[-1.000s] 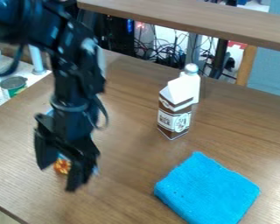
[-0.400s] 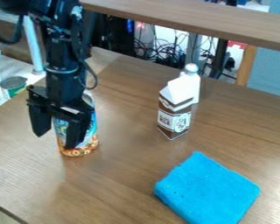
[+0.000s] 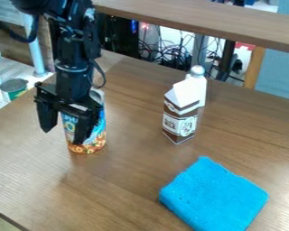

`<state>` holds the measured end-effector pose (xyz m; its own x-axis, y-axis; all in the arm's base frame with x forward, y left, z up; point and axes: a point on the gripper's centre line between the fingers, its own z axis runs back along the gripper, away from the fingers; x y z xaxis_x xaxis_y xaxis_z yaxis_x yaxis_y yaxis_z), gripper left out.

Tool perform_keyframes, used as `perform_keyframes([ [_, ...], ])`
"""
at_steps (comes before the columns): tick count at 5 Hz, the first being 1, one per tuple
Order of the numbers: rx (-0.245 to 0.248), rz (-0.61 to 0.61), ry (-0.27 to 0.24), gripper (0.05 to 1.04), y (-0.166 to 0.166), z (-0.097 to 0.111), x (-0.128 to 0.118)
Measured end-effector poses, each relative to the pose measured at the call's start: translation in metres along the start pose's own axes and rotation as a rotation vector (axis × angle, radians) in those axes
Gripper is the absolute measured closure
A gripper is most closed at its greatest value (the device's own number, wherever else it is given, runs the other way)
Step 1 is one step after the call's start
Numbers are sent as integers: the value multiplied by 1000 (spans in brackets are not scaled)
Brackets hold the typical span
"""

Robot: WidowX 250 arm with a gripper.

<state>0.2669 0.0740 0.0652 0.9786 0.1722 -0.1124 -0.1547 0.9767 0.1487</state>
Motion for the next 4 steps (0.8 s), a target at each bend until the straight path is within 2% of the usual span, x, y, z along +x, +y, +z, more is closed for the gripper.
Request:
perform_keyframes([
  [2, -11, 71, -49, 83, 20, 8, 32],
  [3, -24, 83, -39, 83, 28, 2, 46],
  [4, -31, 91, -60, 83, 38, -1, 62],
])
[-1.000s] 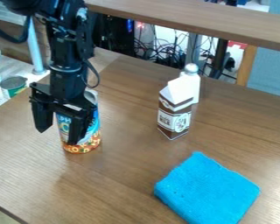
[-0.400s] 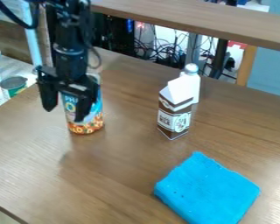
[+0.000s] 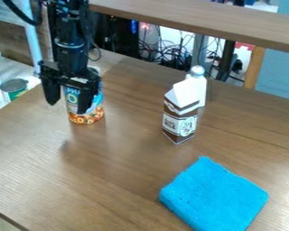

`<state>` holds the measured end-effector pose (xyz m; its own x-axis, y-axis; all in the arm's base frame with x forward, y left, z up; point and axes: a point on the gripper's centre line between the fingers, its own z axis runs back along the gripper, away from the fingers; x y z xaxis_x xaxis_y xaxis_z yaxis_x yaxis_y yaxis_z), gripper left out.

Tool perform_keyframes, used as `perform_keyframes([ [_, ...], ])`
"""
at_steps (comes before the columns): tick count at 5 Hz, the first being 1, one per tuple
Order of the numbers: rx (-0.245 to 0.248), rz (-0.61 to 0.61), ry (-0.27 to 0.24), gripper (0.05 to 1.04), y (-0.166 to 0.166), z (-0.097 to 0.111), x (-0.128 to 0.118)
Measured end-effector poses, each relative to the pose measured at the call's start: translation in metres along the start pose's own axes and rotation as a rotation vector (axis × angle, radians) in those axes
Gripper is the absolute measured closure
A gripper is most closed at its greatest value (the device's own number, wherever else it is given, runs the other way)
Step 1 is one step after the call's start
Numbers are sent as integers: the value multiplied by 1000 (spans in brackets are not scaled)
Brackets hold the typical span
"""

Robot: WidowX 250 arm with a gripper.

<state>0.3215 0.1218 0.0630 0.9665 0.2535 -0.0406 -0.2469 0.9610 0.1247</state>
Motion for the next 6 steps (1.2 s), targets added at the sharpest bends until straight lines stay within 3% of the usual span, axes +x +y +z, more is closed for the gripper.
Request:
perform_keyframes([
  [1, 0, 10, 5, 82, 8, -11, 11],
  [3, 18, -69, -52, 82, 16, -11, 23],
  [4, 10, -101, -15, 83, 17, -10, 8],
  [5, 15, -115, -45, 83, 29, 33, -9],
  [6, -43, -155, -69, 83, 43, 73, -34],
])
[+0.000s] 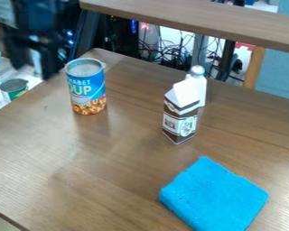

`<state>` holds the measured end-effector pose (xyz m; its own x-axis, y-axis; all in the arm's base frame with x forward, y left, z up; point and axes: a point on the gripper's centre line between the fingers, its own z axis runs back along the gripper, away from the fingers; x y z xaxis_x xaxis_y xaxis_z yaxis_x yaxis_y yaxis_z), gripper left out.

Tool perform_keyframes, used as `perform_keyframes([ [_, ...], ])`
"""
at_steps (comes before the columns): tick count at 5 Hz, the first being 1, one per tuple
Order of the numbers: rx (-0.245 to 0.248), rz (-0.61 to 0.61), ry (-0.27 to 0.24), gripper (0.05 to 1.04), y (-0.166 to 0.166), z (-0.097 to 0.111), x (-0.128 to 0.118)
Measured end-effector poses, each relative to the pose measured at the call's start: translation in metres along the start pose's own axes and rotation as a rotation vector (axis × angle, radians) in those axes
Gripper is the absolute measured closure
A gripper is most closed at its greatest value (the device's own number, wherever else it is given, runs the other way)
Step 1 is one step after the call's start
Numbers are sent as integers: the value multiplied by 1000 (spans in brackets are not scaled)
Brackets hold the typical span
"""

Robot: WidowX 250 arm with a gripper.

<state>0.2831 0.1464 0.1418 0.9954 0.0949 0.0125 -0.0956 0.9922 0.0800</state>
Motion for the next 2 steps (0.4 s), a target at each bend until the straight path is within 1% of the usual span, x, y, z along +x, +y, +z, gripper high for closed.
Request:
perform_keyframes([
  [1, -101, -163, 42, 83, 16, 38, -37],
  [2, -123, -403, 232, 83, 32, 70, -66],
])
